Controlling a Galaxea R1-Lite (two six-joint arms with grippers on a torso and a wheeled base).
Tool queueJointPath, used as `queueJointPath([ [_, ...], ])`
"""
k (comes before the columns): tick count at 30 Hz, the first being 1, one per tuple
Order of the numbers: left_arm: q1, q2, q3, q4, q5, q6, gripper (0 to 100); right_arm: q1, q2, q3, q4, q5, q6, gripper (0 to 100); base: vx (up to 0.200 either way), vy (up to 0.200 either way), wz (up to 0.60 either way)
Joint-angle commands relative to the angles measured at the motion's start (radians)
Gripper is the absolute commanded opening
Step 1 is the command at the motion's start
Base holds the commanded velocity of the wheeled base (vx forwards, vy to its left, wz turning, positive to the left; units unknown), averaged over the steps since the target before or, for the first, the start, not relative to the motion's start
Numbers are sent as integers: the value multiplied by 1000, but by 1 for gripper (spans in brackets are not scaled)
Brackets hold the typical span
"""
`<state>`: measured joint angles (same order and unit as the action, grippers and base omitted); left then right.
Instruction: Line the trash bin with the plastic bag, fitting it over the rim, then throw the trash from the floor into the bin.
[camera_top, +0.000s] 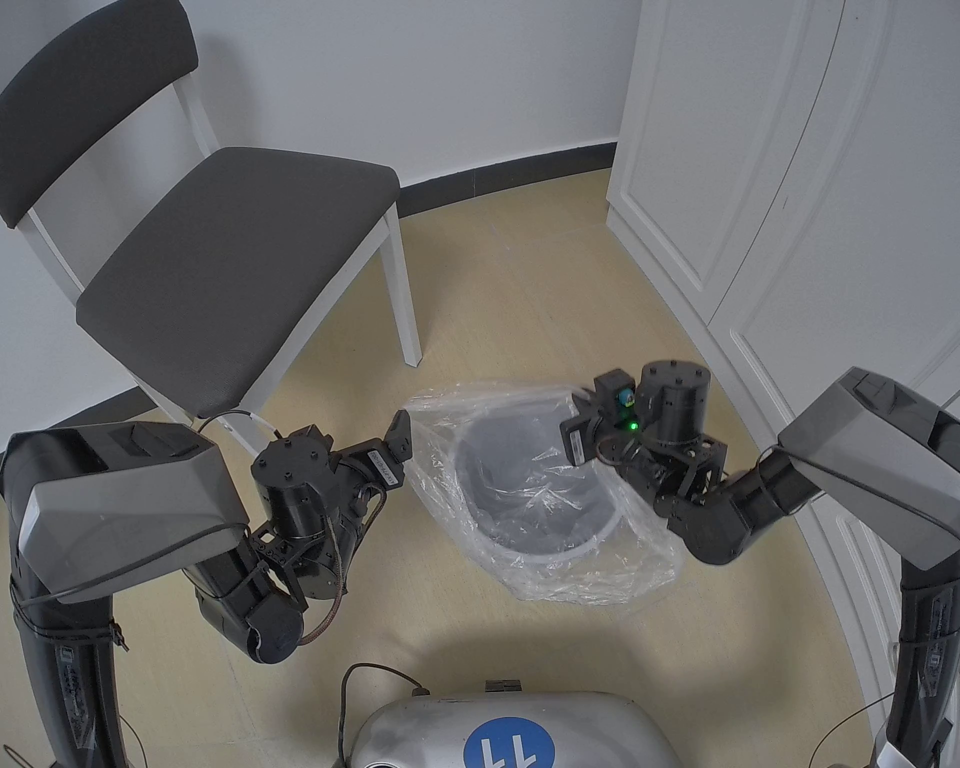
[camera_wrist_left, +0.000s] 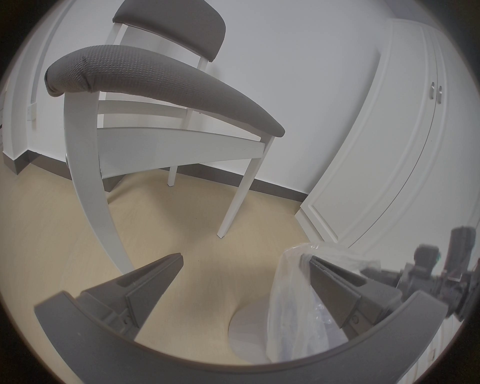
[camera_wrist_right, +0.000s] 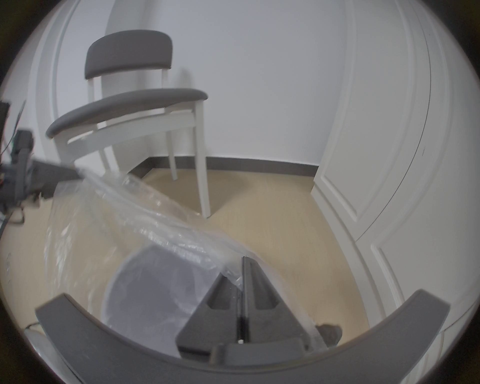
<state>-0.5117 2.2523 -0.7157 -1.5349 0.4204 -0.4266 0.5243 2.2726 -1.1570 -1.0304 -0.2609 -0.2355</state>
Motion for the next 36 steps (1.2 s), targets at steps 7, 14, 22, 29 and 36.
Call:
queueJointPath([
  [7, 1, 13, -2, -1, 0, 2, 100, -64, 150, -349, 107, -11, 10, 0, 0, 0, 0],
  [14, -1, 6, -2, -1, 1, 2, 100, -72, 229, -466, 107, -11, 10, 0, 0, 0, 0],
  [22, -1, 1, -2, -1, 1, 5, 100, -87, 297, -578, 112, -14, 7, 0, 0, 0, 0],
  [29, -1, 0, -2, -1, 1, 5, 100, -86, 295, -625, 159, -12, 15, 0, 0, 0, 0],
  [36, 1, -2, -2, -1, 3, 5, 100, -82, 269, -682, 233, -12, 13, 0, 0, 0, 0],
])
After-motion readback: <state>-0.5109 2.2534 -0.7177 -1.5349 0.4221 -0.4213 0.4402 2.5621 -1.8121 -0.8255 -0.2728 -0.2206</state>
